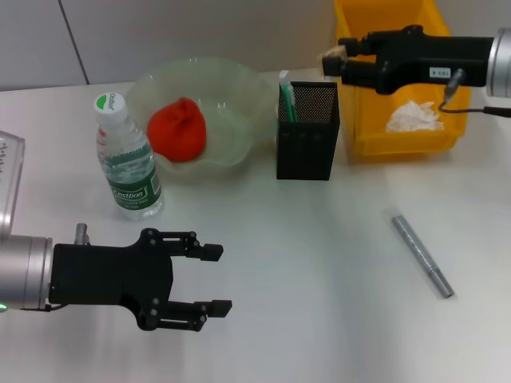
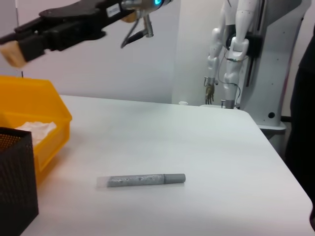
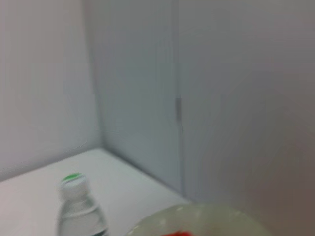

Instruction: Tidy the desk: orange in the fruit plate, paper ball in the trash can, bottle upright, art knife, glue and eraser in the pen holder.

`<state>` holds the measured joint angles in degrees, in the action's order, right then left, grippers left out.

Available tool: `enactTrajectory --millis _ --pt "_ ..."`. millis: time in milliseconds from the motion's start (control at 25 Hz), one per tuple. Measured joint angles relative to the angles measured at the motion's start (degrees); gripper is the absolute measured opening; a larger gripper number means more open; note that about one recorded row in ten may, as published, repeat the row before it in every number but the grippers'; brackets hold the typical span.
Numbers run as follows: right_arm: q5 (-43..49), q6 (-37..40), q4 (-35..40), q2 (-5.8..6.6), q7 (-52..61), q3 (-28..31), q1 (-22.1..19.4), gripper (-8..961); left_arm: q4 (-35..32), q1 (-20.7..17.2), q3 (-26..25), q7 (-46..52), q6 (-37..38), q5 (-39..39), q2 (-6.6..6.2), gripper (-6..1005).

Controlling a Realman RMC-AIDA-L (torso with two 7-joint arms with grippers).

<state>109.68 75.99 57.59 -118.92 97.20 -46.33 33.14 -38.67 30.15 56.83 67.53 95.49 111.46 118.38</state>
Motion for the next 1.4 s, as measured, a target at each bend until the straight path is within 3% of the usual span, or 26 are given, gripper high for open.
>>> enactTrajectory --millis 480,760,1400 --pt "6.94 -9.29 -8.46 0.05 -0.20 -1.86 5.14 454 0.03 -0.14 -0.06 -0.66 -0.05 -0.81 0.01 740" --pt "6.86 -12.44 -10.00 -0.05 -0.22 -5.39 5.59 496 0.09 -0.61 -1.97 -0.80 0.23 -1.21 -0.11 741" --pt "6.57 -14.20 -9.74 -0.28 0.25 -5.90 5.49 590 -0.08 -0.73 -3.14 -0.83 1.80 -1.35 -0.17 745"
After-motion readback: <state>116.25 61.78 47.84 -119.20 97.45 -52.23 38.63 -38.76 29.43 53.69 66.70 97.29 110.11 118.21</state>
